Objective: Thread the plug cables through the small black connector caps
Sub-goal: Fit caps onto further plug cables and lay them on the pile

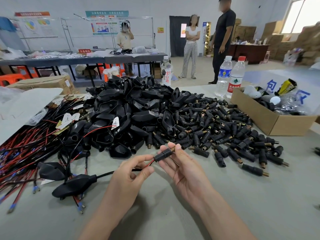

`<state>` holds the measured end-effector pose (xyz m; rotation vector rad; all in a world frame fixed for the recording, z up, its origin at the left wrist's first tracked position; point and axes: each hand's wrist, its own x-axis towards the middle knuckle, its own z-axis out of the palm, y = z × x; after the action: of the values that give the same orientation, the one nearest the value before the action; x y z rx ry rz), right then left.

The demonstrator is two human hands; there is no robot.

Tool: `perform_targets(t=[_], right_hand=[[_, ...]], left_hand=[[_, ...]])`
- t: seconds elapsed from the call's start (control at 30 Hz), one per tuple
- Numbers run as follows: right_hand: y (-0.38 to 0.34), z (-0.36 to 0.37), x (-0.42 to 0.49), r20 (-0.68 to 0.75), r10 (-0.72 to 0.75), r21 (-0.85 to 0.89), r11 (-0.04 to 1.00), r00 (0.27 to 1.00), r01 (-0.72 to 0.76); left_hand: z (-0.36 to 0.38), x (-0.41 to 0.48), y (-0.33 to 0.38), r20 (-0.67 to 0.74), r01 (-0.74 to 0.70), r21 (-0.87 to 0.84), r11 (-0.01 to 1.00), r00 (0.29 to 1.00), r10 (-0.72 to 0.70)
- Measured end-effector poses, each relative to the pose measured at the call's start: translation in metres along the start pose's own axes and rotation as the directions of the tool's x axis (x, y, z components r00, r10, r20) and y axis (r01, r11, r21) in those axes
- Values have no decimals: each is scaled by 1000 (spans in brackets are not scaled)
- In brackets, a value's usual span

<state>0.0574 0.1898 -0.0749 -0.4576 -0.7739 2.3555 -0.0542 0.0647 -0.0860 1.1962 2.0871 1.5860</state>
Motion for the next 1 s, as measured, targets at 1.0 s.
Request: perform_targets(t=[1.0], right_hand=[[3,-5,1,-26,-226,-409,892,974,196]], left_hand=[[5,-7,-4,-43,-102,328,939,992,123]])
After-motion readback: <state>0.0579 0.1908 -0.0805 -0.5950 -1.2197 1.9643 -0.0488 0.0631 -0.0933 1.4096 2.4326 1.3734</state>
